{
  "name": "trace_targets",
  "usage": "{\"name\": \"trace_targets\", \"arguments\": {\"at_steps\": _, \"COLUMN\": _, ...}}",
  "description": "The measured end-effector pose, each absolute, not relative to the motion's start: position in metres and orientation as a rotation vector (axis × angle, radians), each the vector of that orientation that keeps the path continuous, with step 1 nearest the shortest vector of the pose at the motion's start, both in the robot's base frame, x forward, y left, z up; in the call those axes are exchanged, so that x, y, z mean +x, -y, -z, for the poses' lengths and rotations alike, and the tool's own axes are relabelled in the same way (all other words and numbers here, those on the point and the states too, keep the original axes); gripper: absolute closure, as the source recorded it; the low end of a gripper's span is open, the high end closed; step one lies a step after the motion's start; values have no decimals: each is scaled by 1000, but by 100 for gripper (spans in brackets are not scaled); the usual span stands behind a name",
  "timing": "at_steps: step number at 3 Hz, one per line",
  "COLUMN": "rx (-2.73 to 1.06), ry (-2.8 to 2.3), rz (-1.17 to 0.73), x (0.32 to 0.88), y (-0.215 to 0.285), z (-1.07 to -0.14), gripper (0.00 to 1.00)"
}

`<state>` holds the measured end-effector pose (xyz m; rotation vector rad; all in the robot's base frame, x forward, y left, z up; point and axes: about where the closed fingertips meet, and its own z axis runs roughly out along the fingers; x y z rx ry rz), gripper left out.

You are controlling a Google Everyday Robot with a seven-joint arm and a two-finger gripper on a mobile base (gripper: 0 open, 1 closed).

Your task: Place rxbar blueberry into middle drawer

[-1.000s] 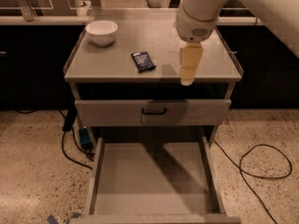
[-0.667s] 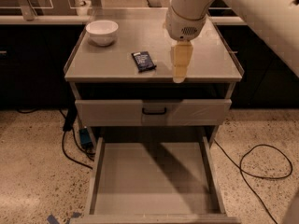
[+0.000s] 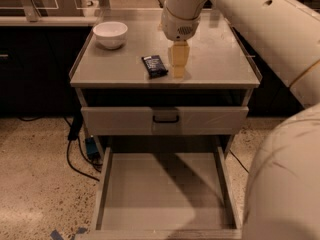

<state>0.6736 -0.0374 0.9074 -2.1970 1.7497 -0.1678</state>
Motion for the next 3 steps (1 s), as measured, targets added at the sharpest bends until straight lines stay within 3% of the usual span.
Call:
{"name": "trace_targets", "arguments": {"at_steps": 1, "rx": -2245, "ry": -1768, "rz": 207, "x": 710, "y": 33, "z": -883, "gripper": 0}}
{"name": "trace_targets", "arguments": {"at_steps": 3, "rx": -2271, "ry": -1724, "rz": 213, "x": 729, "y": 17, "z": -874, "gripper": 0}}
